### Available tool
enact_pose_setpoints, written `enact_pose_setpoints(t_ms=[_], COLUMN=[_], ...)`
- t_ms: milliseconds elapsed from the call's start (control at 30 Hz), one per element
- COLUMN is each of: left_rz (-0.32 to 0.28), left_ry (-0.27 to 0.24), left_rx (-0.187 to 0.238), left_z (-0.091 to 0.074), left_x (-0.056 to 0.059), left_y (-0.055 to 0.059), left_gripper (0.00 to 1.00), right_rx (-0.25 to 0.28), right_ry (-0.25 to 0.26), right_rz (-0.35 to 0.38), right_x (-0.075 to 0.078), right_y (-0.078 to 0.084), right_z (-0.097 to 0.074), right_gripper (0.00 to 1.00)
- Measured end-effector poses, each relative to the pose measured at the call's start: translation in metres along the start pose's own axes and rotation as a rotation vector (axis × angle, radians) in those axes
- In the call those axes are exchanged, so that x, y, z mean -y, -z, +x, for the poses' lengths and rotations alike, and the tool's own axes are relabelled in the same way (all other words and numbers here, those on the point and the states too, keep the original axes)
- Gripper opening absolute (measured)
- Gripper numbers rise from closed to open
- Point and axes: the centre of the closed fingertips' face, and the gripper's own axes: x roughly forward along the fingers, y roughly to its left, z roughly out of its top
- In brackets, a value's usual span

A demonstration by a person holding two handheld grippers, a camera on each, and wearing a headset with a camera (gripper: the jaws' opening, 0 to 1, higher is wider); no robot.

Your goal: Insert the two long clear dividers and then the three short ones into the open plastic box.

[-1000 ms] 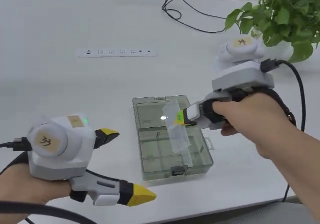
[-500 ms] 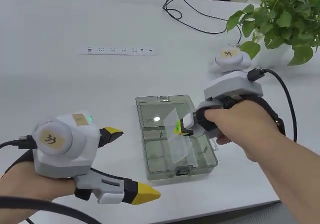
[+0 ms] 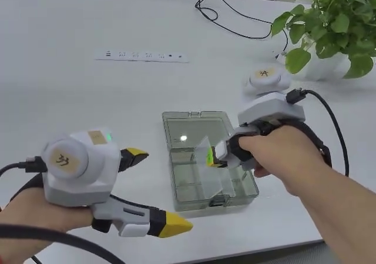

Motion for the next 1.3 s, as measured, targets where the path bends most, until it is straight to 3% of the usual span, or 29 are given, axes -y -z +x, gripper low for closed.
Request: enact_pose_setpoints(t_ms=[667,1300], left_rz=[-0.023,-0.030], left_ry=[0.005,-0.001], left_rx=[-0.008,-0.012], left_z=[0.003,0.003], left_x=[-0.001,-0.002], left_y=[0.003,0.007], left_gripper=[0.99,0.98], right_rx=[-0.015,-0.037], right_ry=[0.004,0.008], right_rz=[-0.023,-0.164], right_x=[0.002,-0.006], right_y=[0.003,0.005], right_z=[0.010,0.022], right_gripper=[0.07,0.08])
